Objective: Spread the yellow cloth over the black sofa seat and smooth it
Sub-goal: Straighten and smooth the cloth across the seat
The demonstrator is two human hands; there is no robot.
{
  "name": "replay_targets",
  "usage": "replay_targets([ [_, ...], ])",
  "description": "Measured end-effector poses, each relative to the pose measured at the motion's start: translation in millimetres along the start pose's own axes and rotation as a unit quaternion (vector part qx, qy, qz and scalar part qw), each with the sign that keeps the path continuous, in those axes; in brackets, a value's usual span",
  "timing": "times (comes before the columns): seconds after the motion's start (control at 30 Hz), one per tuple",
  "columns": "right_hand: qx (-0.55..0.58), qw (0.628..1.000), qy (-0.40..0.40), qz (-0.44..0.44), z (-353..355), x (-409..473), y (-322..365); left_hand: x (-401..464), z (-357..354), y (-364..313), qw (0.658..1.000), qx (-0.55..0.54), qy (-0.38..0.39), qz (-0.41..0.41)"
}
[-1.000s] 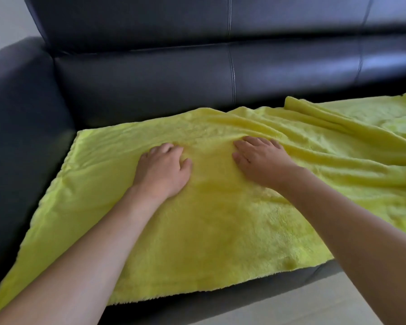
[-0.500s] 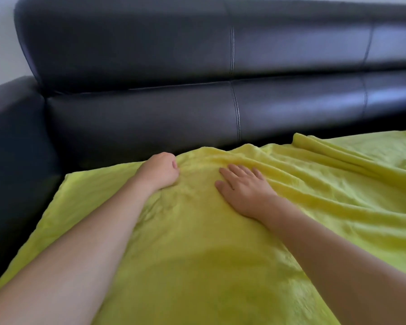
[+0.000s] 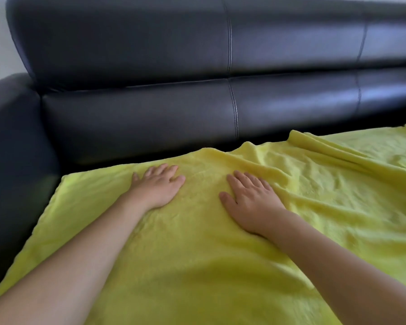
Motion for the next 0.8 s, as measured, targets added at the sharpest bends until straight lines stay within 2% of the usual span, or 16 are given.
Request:
replay_targets([
  [0.07, -0.030, 0.999, -0.005, -0.016, 12.5, -0.8, 2.7, 5.5, 11.8, 0.0, 1.000, -0.012, 0.018, -0.001],
  [0.1, -0.038, 0.999, -0.019, -0.021, 21.2, 5.1, 4.5, 9.9, 18.0, -0.5, 1.000, -0.027, 0.003, -0.006],
  [0.23, 0.040, 0.992, -0.112, -0.028, 56.4, 58.9, 10.7, 26.7, 39.5, -11.2, 0.986, -0.113, -0.110, -0.063],
  [0.3, 0.092, 0.987, -0.122, -0.053, 66.2, 90.5, 3.3, 38.6, 40.9, -21.0, 0.983, -0.127, -0.116, -0.061],
  [0.37, 0.077, 0.988, -0.107, -0.075, 64.8, 118.0, -6.7, 53.6, 33.5, -28.5, 0.981, -0.139, -0.126, -0.047],
  [0.47, 0.010, 0.994, -0.048, -0.093, 44.5, 145.2, -21.8, 69.2, 8.9, -30.3, 0.976, -0.112, -0.175, -0.059],
  [0.53, 0.033, 0.993, -0.043, -0.109, 31.6, 159.0, -30.8, 73.9, -0.5, -26.7, 0.971, -0.079, -0.218, -0.059],
  [0.63, 0.047, 0.987, -0.083, -0.131, 27.1, 173.0, -38.7, 73.7, -1.2, -22.3, 0.966, -0.027, -0.253, -0.042],
  [0.8, 0.073, 0.961, -0.196, -0.181, 39.7, 182.7, -60.4, 73.8, -4.0, -18.2, 0.963, 0.002, -0.264, 0.044],
])
Point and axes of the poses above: each hand's wrist, its own x-axis towards the middle knuckle, its own z-axis out of the back of the hand, y = z × x, the point moved 2 cm from there along x, towards the middle knuckle, and after that the axes turned 9 degrees about -z, right-handed, at the moved point
